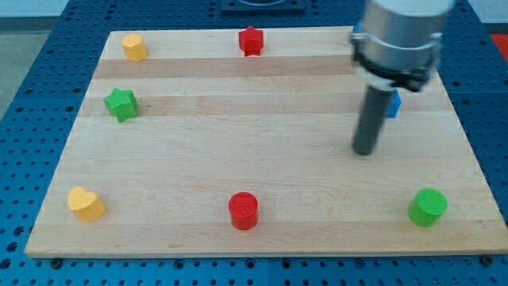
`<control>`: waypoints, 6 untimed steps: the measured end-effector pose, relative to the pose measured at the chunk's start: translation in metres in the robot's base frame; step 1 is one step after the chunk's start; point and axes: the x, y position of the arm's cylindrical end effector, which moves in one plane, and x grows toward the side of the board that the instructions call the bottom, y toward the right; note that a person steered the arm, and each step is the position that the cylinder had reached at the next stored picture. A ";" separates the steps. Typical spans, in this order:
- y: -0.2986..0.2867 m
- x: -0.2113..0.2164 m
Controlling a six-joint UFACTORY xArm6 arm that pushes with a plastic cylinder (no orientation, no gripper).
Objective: Place the cube to the center of the board
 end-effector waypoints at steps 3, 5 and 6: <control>0.175 -0.074; 0.125 -0.078; 0.114 -0.079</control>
